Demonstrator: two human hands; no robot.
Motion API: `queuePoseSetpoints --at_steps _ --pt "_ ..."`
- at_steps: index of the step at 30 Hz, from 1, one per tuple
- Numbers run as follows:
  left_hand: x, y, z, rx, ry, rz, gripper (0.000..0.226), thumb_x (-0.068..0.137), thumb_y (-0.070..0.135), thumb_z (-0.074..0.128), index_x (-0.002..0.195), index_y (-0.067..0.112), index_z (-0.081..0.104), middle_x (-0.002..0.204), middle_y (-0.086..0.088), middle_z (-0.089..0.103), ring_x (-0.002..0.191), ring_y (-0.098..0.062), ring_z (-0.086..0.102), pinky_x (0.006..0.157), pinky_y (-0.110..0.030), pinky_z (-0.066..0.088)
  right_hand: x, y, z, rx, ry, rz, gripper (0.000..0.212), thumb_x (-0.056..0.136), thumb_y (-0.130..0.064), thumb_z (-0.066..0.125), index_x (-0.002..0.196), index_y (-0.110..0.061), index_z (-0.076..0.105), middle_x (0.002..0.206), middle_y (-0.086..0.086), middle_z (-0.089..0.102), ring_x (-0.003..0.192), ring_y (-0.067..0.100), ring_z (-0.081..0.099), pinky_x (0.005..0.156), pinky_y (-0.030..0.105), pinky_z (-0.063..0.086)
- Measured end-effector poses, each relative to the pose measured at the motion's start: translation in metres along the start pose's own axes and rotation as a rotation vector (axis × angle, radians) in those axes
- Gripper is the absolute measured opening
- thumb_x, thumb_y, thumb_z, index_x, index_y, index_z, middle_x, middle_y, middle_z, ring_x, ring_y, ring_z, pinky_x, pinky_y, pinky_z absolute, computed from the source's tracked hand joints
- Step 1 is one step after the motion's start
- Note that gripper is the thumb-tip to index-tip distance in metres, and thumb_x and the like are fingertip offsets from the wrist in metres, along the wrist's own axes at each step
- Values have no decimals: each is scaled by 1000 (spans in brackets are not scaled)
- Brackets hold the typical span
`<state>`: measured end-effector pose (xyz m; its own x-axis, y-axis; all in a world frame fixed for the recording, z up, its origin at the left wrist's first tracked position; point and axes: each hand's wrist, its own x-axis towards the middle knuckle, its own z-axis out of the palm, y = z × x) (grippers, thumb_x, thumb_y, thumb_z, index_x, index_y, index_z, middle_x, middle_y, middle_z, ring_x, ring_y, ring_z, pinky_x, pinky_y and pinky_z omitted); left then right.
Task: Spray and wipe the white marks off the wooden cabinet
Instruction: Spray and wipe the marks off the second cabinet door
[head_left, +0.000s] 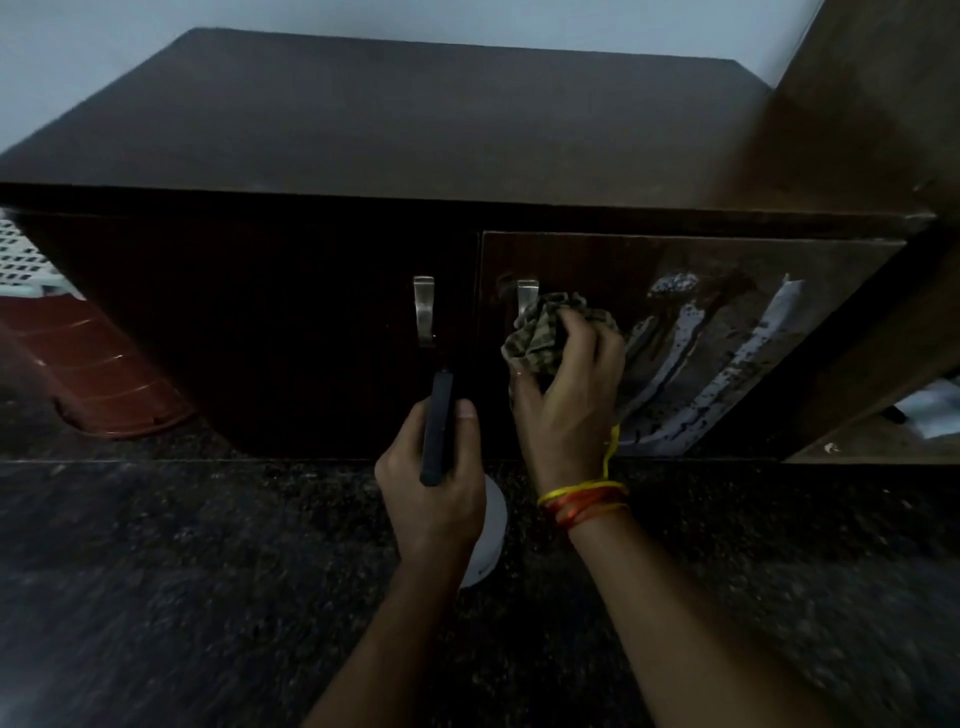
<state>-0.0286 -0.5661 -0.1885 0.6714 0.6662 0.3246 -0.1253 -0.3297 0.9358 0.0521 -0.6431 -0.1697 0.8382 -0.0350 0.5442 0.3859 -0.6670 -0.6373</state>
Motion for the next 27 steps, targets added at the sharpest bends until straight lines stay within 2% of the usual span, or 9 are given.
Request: queuePoseSetpoints --at_steps 4,8,9,12,15,18,21,24,27 --pt "1 1 -4 8 5 -6 24 90 48 52 69 36 51 54 -7 46 43 -26 48 42 -45 39 7 -23 5 88 91 52 50 80 -19 71 122 -10 45 121 12 45 109 28 52 87 39 51" --pt "3 -8 -8 26 21 -22 22 90 48 52 72 36 53 53 -5 46 45 -28 50 43 -46 40 -2 -37 6 228 232 143 45 85 -13 66 125 -7 45 120 8 45 100 5 48 82 1 36" --pt "4 -9 -9 17 24 -28 22 90 48 52 71 38 52 53 -3 45 45 -26 50 43 -45 39 -4 -39 5 276 280 154 42 88 -14 63 124 -4 45 119 8 46 99 1 46 83 -2 34" --pt "8 -9 -11 20 30 -16 26 92 46 51 68 36 47 55 6 44 45 -12 43 44 -31 32 -1 -46 7 390 318 201 48 93 -32 49 128 0 41 125 15 46 109 16 51 92 15 43" --pt "8 -7 -12 32 29 11 25 93 43 50 69 37 46 57 9 46 47 -10 44 47 -20 28 -10 -46 16 237 126 145 58 91 -35 50 136 -2 33 141 16 30 131 27 37 106 37 38" --pt "8 -6 -14 -10 41 5 19 91 48 50 74 40 52 60 10 51 49 -12 48 46 -24 35 -15 -31 16 123 12 76 60 87 -25 63 136 -3 35 143 16 28 133 27 34 107 27 34" --pt "7 -8 -18 -9 39 -1 11 90 52 51 80 52 57 67 1 54 51 -22 52 46 -45 48 -4 -19 9 83 60 58 40 77 -3 70 112 -1 51 118 17 48 103 28 53 82 10 33" --pt "8 -7 -22 -12 53 -7 11 88 54 51 82 61 56 73 -4 55 53 -30 54 47 -53 49 6 -32 3 103 146 55 31 76 -7 71 101 -1 55 105 15 53 90 20 52 73 9 30" --pt "13 -6 -23 1 62 2 13 89 52 51 78 55 56 67 -3 53 49 -25 52 46 -50 47 21 -49 3 102 251 24 28 82 -15 67 104 -4 54 103 13 55 89 19 50 69 12 30"
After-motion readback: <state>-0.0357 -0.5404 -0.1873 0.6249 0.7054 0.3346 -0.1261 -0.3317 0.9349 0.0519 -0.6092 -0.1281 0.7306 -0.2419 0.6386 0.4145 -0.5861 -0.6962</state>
